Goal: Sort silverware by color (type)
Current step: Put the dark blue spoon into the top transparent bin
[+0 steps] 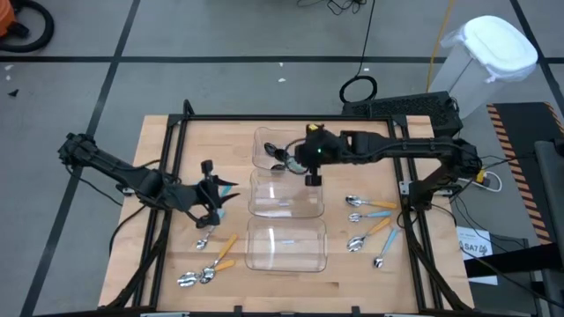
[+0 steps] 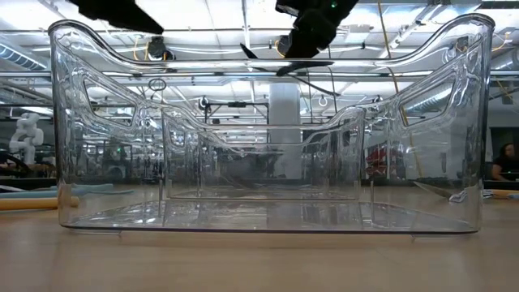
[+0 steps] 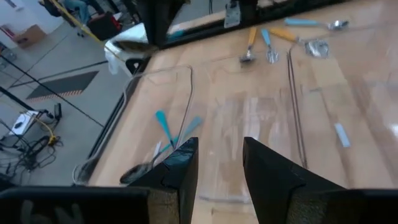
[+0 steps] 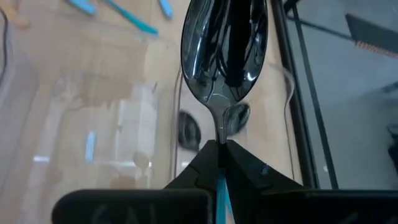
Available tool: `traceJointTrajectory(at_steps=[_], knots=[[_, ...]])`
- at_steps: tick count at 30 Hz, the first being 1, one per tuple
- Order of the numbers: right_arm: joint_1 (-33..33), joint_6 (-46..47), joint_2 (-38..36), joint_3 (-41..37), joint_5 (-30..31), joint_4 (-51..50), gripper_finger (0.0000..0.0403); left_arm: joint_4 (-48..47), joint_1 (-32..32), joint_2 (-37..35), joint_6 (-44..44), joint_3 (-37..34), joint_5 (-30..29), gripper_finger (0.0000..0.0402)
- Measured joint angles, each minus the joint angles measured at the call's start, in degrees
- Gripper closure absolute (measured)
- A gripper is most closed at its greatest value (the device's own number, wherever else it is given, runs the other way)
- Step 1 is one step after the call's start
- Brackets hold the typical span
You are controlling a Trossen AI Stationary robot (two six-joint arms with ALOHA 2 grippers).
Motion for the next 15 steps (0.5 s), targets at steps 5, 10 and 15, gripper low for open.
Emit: traceJointTrajectory(at_steps=[5,10,15], knots=[[-3.33,-3.87,0.0,0.0,-5.54,4.07,0.0392,0.89,-0.02,0.22,0.61,-0.49,0.02,0.0275],[-6.22,-5.65,0.0,0.0,-10.93,5.92,0.0392,2.16,-0.02,0.29,1.69,-0.49,0.02,0.0275],[-8.33,-5.96,0.0,0.0,-13.27,7.16,0.0392,2.0,-0.02,0.29,1.73,-0.49,0.02,0.0275]])
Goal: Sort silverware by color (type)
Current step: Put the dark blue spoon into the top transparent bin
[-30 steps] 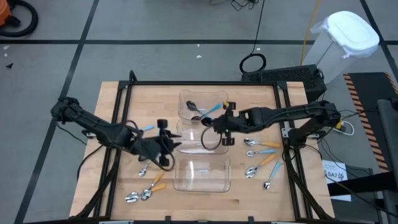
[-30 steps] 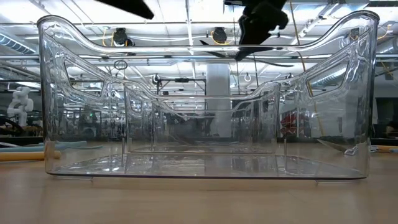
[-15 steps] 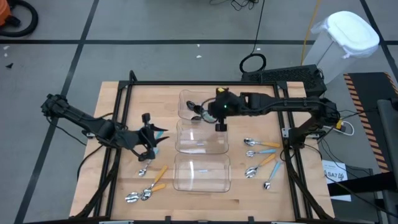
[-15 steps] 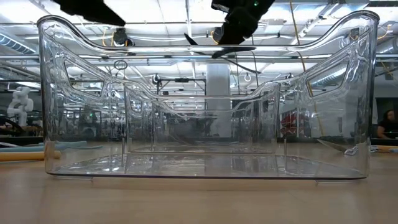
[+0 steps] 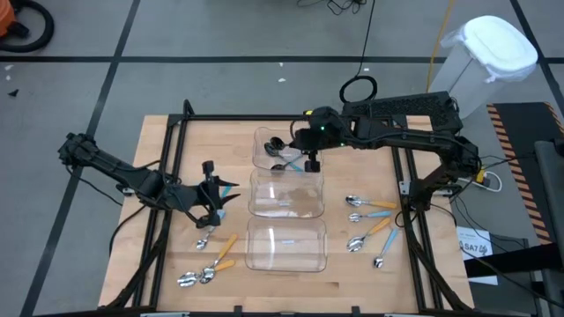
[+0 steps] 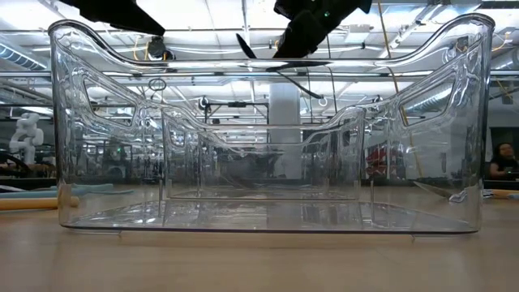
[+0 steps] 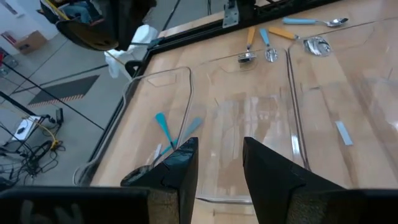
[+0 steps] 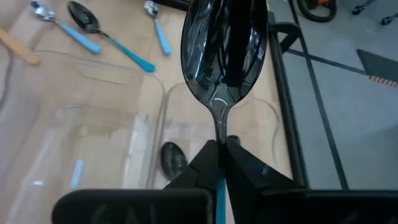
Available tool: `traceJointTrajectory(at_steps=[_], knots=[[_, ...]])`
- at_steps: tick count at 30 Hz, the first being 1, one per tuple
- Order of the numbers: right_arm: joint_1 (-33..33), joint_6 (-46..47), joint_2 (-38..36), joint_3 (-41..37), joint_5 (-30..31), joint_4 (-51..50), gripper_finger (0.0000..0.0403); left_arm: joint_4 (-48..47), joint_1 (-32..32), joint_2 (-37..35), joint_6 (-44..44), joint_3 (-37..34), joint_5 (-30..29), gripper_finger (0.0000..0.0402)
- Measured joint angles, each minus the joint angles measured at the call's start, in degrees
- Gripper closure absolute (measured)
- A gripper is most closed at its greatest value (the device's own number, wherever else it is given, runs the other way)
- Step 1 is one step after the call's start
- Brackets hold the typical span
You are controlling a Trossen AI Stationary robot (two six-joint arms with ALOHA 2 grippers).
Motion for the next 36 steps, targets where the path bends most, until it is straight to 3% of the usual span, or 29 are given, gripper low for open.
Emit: traceJointTrajectory(at_steps=[10,13,20,36], knots=[[-4.0,-1.35,0.56,0.0,-0.08,0.16,0.0392,-0.02,0.01,0.02,0.43,0.0,0.02,0.0275],[-5.28,-1.37,1.69,0.04,-2.74,0.85,0.0392,0.0,0.0,0.02,0.46,0.0,0.02,0.0275],[-7.16,-1.28,5.93,-0.02,-6.07,2.24,0.0391,0.07,0.14,0.02,0.63,0.02,0.02,0.0275],[-8.36,-3.35,14.28,-0.02,-6.01,3.1,0.0388,0.0,0.87,0.04,0.7,0.02,0.03,0.0275]])
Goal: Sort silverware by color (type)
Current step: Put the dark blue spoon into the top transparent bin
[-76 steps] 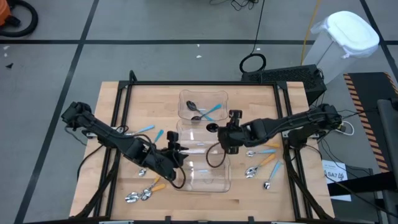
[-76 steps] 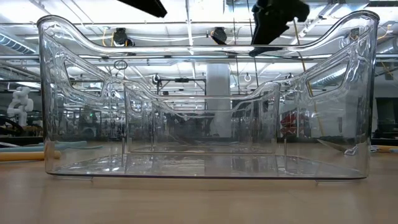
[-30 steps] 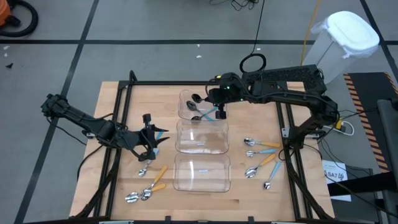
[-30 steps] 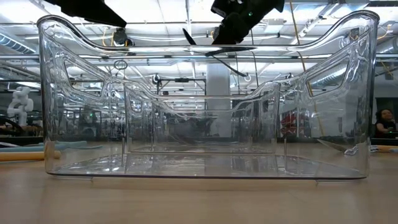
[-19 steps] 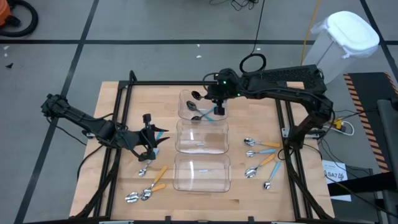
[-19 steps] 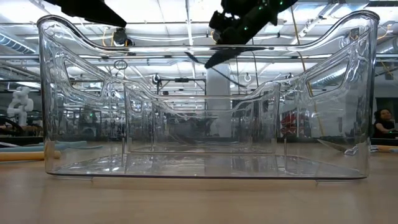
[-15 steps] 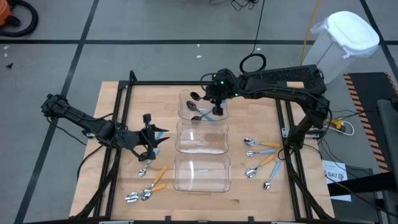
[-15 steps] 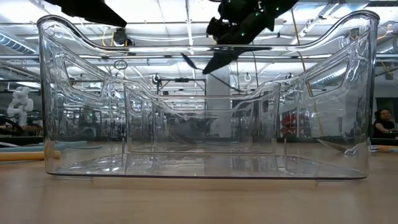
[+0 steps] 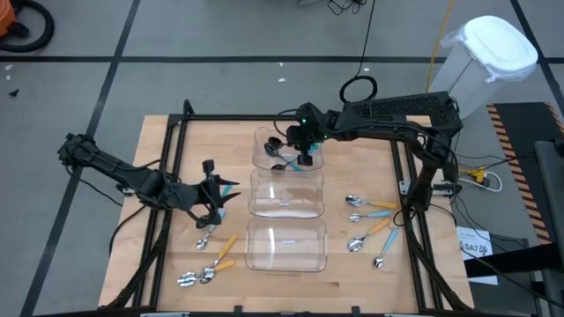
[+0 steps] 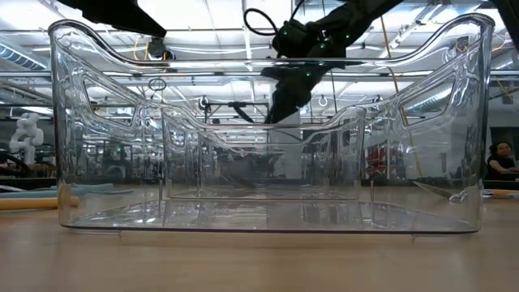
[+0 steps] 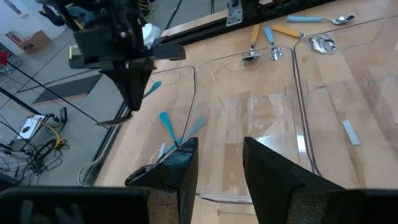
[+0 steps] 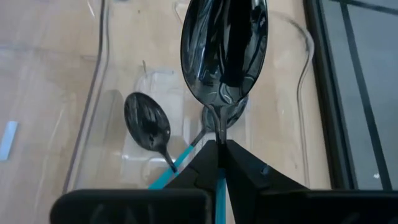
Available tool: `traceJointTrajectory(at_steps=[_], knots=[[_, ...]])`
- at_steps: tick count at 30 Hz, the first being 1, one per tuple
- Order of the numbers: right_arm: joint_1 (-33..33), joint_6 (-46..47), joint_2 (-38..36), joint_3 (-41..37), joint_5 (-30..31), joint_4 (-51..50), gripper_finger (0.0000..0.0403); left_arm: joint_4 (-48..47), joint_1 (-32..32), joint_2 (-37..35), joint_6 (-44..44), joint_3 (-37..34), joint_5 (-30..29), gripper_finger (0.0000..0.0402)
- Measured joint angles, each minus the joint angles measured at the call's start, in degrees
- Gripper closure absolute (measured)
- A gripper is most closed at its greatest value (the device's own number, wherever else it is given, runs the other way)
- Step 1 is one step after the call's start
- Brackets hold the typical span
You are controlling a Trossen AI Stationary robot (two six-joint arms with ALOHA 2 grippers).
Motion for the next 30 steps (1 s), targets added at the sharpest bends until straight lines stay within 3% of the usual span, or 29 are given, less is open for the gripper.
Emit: traceJointTrajectory(at_steps=[30], knots=[[0.06,2.72,3.1,0.02,0.2,-0.15,0.0385,0.07,0.0,0.0,0.17,0.02,-0.01,0.0275]])
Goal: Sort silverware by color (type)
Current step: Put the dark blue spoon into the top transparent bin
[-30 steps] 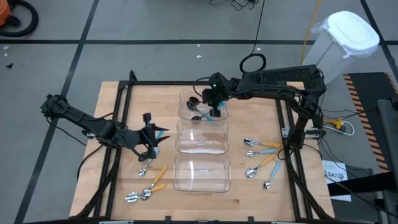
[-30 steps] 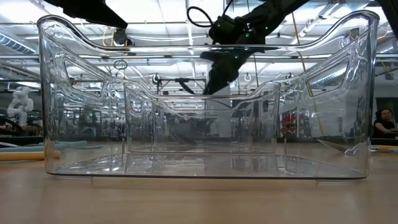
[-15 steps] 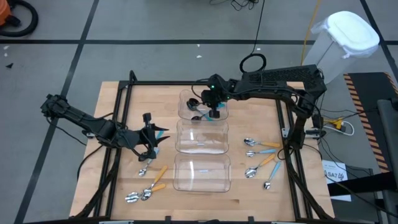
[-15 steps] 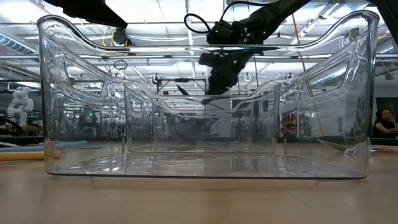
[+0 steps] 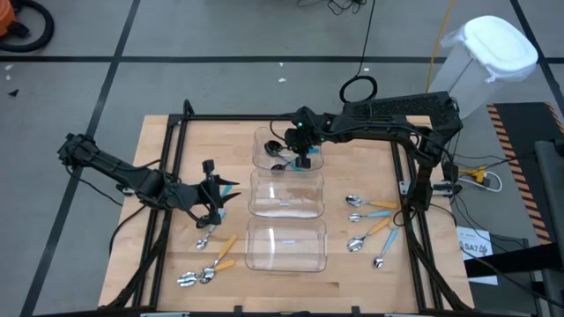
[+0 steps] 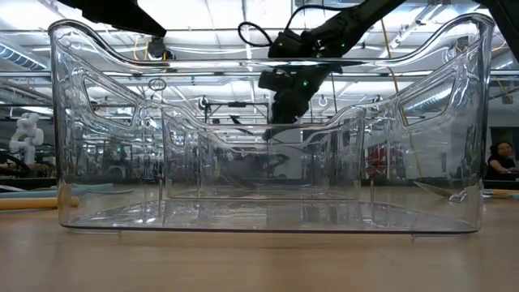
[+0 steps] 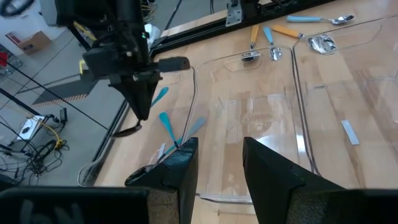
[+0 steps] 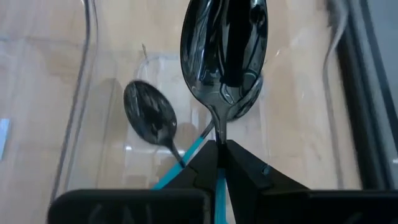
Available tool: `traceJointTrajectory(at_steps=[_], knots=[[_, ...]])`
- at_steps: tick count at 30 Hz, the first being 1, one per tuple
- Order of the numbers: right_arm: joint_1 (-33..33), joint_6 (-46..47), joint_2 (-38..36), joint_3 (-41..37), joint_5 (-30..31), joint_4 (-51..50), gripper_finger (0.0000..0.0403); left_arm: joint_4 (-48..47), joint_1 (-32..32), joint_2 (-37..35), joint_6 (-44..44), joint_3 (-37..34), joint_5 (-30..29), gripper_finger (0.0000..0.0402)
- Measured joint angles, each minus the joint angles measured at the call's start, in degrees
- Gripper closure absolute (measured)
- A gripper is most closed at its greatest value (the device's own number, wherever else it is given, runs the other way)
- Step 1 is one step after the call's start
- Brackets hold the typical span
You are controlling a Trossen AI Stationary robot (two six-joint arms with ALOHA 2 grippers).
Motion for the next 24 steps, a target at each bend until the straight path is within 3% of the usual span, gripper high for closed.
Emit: traceJointTrajectory(at_steps=[24], knots=[[0.26,4.59,3.89,1.29,3.45,-1.57,0.0385,0.39,3.12,0.0,-0.09,0.02,0.04,0.0275]])
